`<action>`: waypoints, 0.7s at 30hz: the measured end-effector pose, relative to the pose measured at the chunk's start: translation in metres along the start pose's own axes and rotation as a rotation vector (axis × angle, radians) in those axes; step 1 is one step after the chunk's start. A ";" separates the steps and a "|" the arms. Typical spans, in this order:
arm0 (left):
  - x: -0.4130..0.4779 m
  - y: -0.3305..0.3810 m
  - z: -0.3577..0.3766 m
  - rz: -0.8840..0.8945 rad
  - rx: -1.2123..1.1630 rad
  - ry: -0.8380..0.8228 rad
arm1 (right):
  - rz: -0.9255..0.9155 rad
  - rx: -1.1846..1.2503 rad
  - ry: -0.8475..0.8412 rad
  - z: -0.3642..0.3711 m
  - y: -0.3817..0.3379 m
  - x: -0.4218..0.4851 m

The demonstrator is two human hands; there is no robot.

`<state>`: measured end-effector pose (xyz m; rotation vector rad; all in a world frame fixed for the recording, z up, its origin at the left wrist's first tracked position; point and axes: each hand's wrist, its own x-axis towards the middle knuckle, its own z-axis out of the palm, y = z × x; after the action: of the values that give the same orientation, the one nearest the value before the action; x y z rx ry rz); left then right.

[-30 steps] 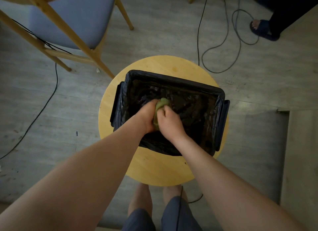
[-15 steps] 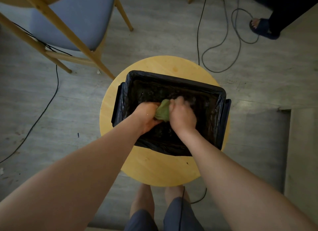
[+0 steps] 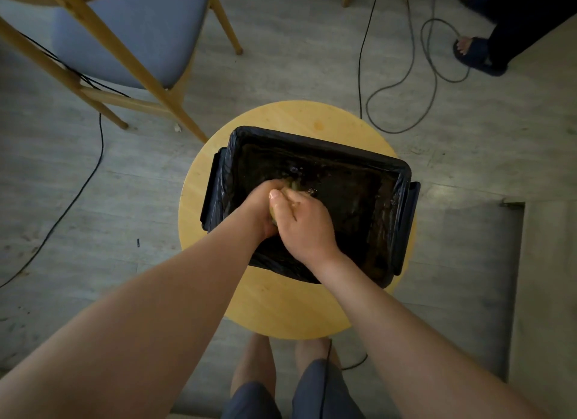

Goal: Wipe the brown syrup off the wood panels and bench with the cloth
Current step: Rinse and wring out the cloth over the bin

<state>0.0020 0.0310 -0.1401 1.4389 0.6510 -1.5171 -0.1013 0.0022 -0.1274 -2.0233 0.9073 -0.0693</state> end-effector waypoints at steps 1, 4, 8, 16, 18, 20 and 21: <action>-0.004 0.001 0.004 0.034 -0.048 0.063 | -0.032 -0.053 0.023 0.002 0.000 0.002; -0.004 -0.002 0.009 0.066 -0.177 0.090 | -0.028 -0.169 0.100 0.004 0.007 0.012; -0.006 -0.011 0.007 0.101 -0.084 -0.039 | 0.164 -0.387 0.031 -0.001 0.030 0.034; -0.005 0.009 -0.005 0.129 -0.016 0.056 | 0.386 -0.106 -0.162 -0.039 0.036 0.018; -0.001 0.011 -0.007 0.119 0.068 -0.022 | 0.162 -0.276 -0.256 -0.041 0.040 0.012; 0.006 0.010 -0.008 0.176 0.244 -0.021 | 0.111 -0.280 -0.224 -0.041 0.049 0.016; 0.006 0.010 -0.009 0.216 0.361 0.008 | 0.157 -0.200 -0.172 -0.043 0.053 0.019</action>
<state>0.0162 0.0328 -0.1454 1.7240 0.2201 -1.5068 -0.1334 -0.0575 -0.1466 -2.0949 0.9914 0.2882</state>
